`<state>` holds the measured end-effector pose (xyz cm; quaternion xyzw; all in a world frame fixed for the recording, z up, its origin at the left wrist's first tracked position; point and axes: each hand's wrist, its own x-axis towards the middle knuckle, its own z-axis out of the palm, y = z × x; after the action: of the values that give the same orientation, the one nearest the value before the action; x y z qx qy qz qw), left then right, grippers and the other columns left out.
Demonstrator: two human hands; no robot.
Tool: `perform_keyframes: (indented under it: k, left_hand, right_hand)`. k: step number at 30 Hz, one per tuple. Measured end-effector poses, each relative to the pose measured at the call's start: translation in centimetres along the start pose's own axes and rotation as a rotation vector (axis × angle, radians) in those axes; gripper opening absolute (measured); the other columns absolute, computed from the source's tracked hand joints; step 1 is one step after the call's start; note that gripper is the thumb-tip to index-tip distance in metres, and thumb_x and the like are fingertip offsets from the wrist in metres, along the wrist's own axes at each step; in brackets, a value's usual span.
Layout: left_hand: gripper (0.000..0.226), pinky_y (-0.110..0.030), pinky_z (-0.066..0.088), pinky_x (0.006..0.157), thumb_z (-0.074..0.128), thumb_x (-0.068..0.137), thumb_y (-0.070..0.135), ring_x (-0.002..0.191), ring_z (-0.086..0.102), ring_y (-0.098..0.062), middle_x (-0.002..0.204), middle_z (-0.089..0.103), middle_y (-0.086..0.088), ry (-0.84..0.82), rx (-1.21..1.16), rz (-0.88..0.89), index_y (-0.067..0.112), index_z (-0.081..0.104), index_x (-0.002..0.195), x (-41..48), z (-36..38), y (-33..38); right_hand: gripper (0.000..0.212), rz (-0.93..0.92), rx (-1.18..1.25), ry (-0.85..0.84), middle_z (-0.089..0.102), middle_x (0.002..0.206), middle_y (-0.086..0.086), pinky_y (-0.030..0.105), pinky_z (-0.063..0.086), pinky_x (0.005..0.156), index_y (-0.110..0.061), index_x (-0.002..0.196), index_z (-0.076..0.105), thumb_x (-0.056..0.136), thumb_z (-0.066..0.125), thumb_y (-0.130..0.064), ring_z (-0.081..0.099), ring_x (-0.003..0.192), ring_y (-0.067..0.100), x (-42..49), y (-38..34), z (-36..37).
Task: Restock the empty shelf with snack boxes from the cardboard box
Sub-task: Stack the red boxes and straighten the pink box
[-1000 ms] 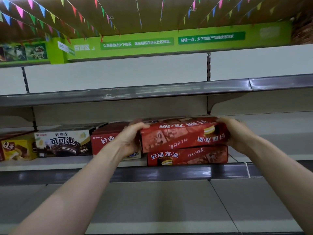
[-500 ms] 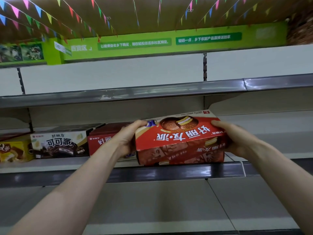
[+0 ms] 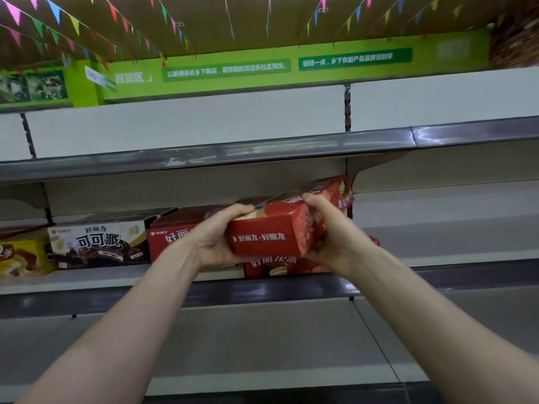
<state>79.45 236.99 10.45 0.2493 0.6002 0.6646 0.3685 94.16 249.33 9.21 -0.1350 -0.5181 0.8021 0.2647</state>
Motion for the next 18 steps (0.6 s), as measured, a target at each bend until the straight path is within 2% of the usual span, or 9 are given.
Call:
perform_keyframes:
  k: [3, 5, 7, 8, 12, 15, 18]
  left_hand:
    - [0.04, -0.027, 0.057, 0.06, 0.057, 0.083, 0.05, 0.066, 0.063, -0.019, 0.072, 0.066, -0.007, -0.089, 0.025, -0.023, 0.012, 0.07, 0.085, -0.6, -0.2, 0.7]
    - [0.052, -0.025, 0.054, 0.059, 0.051, 0.088, 0.055, 0.057, 0.065, -0.018, 0.067, 0.069, -0.007, -0.067, 0.052, -0.006, 0.011, 0.073, 0.073, -0.6, 0.6, 1.2]
    - [0.042, -0.027, 0.055, 0.062, 0.059, 0.082, 0.047, 0.056, 0.068, -0.019, 0.069, 0.072, -0.009, -0.041, 0.068, 0.027, 0.01, 0.075, 0.069, -0.4, 1.7, 1.5]
    - [0.034, -0.027, 0.057, 0.06, 0.064, 0.076, 0.041, 0.055, 0.069, -0.019, 0.069, 0.072, -0.009, -0.015, 0.067, 0.039, 0.009, 0.074, 0.07, -0.3, 2.3, 1.5]
    - [0.024, -0.03, 0.057, 0.053, 0.062, 0.087, 0.029, 0.051, 0.068, -0.02, 0.066, 0.071, -0.01, 0.135, -0.1, 0.069, 0.008, 0.067, 0.079, 0.5, 3.5, 1.3]
    - [0.019, -0.046, 0.057, 0.067, 0.067, 0.088, 0.025, 0.07, 0.069, -0.028, 0.081, 0.071, -0.016, 0.194, -0.297, 0.078, 0.008, 0.063, 0.094, 1.0, 4.0, 1.4]
    - [0.04, -0.052, 0.052, 0.082, 0.073, 0.085, 0.025, 0.092, 0.066, -0.034, 0.098, 0.065, -0.02, 0.225, -0.321, 0.086, 0.009, 0.054, 0.117, 1.6, 3.6, 0.8]
  right_hand:
    - [0.065, 0.075, -0.083, -0.089, 0.068, 0.106, 0.015, 0.039, 0.056, 0.071, -0.01, 0.126, 0.051, 0.074, 0.066, -0.045, 0.066, 0.093, 0.029, -0.1, -1.0, -1.7]
    - [0.065, 0.137, -0.142, -0.163, 0.068, 0.103, 0.015, 0.044, 0.054, 0.08, -0.012, 0.125, 0.054, 0.075, 0.061, -0.052, 0.066, 0.091, 0.029, -0.2, -1.5, -2.8]
    - [0.065, 0.183, -0.212, -0.238, 0.067, 0.099, 0.015, 0.045, 0.049, 0.088, -0.01, 0.122, 0.056, 0.073, 0.061, -0.054, 0.064, 0.086, 0.028, -0.5, -2.2, -3.3]
    - [0.062, 0.19, -0.229, -0.254, 0.066, 0.097, 0.015, 0.043, 0.049, 0.087, -0.009, 0.119, 0.057, 0.074, 0.061, -0.053, 0.064, 0.082, 0.026, -0.7, -2.6, -3.3]
    - [0.044, 0.065, -0.119, -0.156, 0.063, 0.081, 0.008, 0.033, 0.06, 0.06, -0.01, 0.104, 0.058, 0.086, 0.056, -0.05, 0.068, 0.07, 0.02, -1.0, -4.0, -3.9]
    - [0.053, 0.037, -0.074, -0.11, 0.068, 0.092, 0.013, 0.04, 0.061, 0.064, -0.012, 0.111, 0.054, 0.079, 0.063, -0.053, 0.072, 0.082, 0.028, -1.0, -3.5, -4.7]
    - [0.05, 0.014, -0.156, -0.063, 0.072, 0.088, 0.011, 0.035, 0.058, 0.061, -0.012, 0.11, 0.056, 0.074, 0.069, -0.043, 0.072, 0.081, 0.024, -0.7, -2.6, -4.7]
